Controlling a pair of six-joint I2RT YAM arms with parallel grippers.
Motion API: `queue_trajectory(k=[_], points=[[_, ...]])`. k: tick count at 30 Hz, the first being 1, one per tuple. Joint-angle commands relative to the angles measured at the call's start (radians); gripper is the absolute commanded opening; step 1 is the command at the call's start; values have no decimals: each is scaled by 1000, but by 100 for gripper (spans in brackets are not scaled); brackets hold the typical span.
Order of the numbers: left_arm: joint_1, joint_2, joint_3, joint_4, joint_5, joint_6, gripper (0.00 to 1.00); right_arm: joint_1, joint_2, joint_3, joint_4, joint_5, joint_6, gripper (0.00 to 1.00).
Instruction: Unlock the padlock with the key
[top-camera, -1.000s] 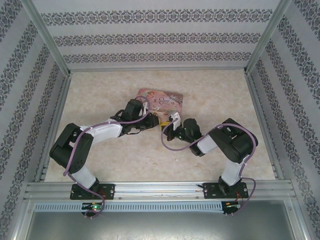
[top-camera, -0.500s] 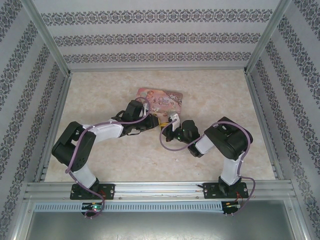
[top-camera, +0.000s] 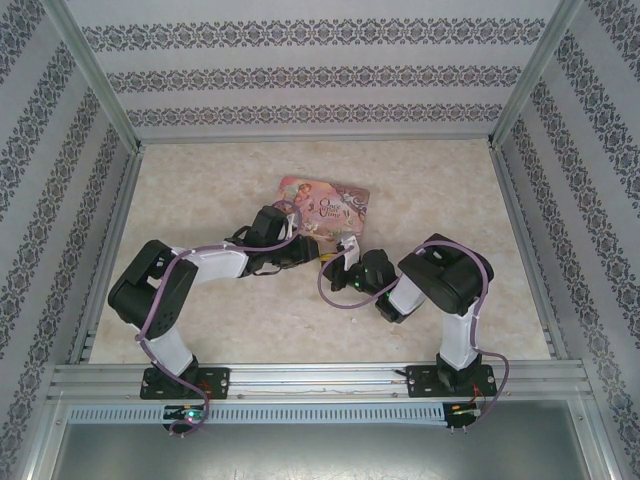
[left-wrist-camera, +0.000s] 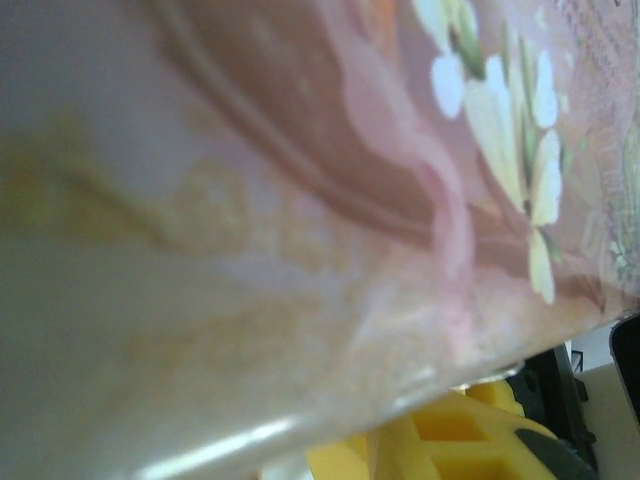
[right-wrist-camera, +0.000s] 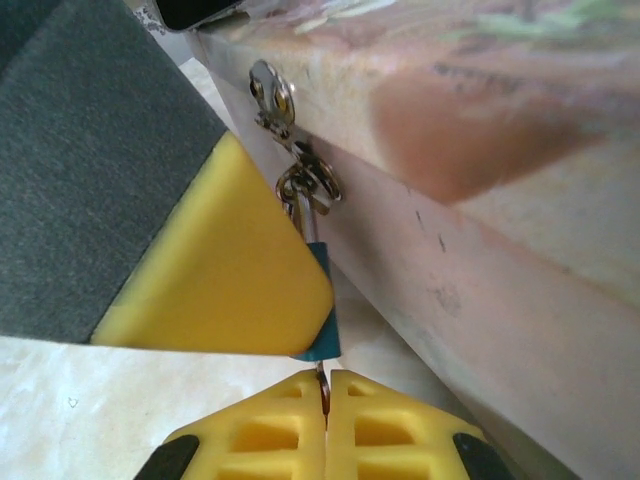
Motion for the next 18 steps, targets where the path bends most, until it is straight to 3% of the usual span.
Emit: queue_trajectory(k=[1,9,18], points=[[19,-24,-2,25,44,21,35,10,21,-17,62,11,33,0],[48,-146,-51,-43,15,48,51,11,13,-26,61,7,63,0],[81,-342,-164,-20,-49,49,53,14,3,-31,61,-22,222,0]])
